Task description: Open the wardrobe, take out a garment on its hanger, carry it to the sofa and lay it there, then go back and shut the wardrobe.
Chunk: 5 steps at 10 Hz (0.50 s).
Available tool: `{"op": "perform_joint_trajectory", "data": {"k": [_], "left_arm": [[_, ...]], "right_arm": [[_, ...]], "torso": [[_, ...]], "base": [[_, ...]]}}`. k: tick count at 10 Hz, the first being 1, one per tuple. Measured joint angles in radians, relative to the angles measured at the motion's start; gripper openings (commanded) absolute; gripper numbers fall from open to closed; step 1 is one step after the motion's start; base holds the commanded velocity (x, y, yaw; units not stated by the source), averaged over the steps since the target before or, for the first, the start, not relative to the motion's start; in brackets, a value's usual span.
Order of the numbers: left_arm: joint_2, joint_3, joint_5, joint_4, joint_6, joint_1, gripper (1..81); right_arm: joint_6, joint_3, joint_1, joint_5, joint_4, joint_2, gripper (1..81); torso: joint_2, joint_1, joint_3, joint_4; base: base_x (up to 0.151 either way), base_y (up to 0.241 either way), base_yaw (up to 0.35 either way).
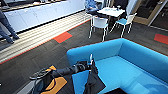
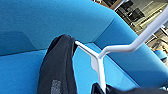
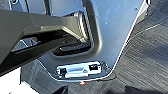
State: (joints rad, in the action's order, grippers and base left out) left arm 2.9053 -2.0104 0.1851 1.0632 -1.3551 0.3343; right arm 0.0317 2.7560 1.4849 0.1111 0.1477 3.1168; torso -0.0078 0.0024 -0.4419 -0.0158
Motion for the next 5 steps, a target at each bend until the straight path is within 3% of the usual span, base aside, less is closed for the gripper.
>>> {"op": "perform_joint_trajectory", "data": {"k": [5], "left_arm": [[-0.012, -0.079, -0.002, 0.003, 0.000, 0.000, 1.0]], "right_arm": [[0.001, 0.000, -0.006, 0.001, 0.001, 0.000, 81.1]], "torso": [[0.000, 0.000, -0.008, 0.000]], "base": [[0.000, 0.000, 0.000]]}}
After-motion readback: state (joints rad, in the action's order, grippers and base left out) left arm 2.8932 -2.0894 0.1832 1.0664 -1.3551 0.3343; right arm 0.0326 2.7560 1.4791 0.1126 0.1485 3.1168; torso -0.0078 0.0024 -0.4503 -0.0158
